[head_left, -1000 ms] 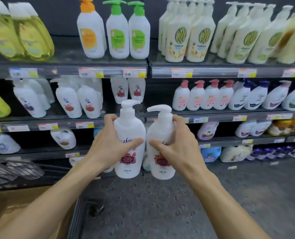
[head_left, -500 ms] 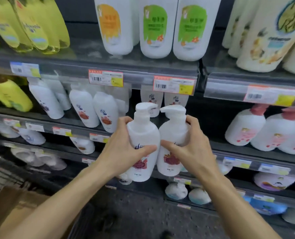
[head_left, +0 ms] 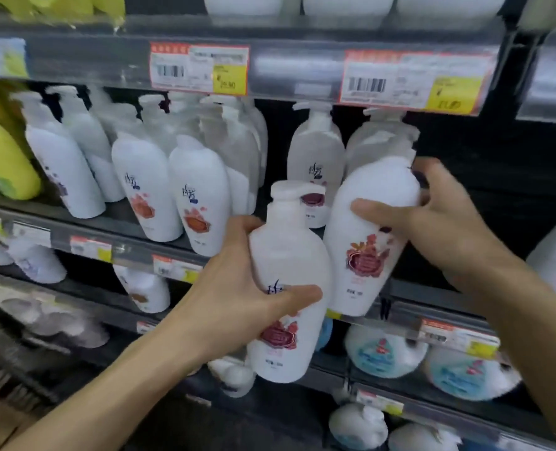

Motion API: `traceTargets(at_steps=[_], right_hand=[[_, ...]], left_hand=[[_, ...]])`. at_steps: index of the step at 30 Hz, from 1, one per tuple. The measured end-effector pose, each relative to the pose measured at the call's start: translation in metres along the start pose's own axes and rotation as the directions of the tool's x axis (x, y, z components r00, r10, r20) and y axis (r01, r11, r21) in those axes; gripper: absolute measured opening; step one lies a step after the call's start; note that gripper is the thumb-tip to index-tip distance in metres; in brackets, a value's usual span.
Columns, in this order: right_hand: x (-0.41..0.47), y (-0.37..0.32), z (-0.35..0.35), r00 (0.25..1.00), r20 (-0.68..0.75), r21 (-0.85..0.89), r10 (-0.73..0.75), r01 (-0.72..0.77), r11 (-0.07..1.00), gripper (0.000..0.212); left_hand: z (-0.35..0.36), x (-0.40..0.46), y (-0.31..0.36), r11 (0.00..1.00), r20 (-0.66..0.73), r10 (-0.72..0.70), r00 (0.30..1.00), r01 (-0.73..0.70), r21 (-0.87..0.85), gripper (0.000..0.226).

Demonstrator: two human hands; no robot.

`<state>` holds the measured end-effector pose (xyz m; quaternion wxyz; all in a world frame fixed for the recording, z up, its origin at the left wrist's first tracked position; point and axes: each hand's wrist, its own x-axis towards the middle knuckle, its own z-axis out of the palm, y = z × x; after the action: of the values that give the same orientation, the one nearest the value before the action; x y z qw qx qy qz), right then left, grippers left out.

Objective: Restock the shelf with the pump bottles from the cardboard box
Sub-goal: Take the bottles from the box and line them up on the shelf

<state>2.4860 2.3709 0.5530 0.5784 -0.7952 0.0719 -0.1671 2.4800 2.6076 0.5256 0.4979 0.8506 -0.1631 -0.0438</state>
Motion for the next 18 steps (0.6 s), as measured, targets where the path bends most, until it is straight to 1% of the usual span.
traceTargets(at_steps=[2, 4, 6, 10, 12, 18], right_hand=[[0.011, 0.003, 0.001, 0.999, -0.044, -0.02, -0.002, 0.001, 1.0, 0.074], [0.02, 0.009, 0.001, 0.994, -0.102, -0.087, -0.032, 0.023, 0.996, 0.08], [0.028, 0.016, 0.002, 0.987, -0.145, -0.166, -0.072, 0.047, 0.985, 0.083], [0.04, 0.026, 0.002, 0.972, -0.188, -0.252, -0.139, 0.089, 0.964, 0.082], [0.047, 0.028, 0.003, 0.969, -0.193, -0.278, -0.155, 0.097, 0.956, 0.081], [0.061, 0.038, 0.006, 0.949, -0.254, -0.31, -0.184, 0.1, 0.946, 0.089]], left_hand=[[-0.001, 0.0, -0.003, 1.0, 0.011, 0.011, 1.0, -0.011, -0.026, 0.069], [-0.001, 0.001, -0.004, 0.998, 0.021, 0.015, 1.0, -0.014, -0.055, 0.07], [-0.001, 0.002, -0.004, 0.998, 0.035, 0.022, 0.999, -0.02, -0.065, 0.068], [0.001, 0.007, 0.001, 0.996, 0.05, 0.051, 0.997, -0.047, -0.074, 0.067], [0.003, 0.009, 0.003, 0.995, 0.054, 0.061, 0.997, -0.056, -0.082, 0.066], [0.01, 0.016, 0.003, 0.993, 0.056, 0.071, 0.996, -0.066, -0.096, 0.064]])
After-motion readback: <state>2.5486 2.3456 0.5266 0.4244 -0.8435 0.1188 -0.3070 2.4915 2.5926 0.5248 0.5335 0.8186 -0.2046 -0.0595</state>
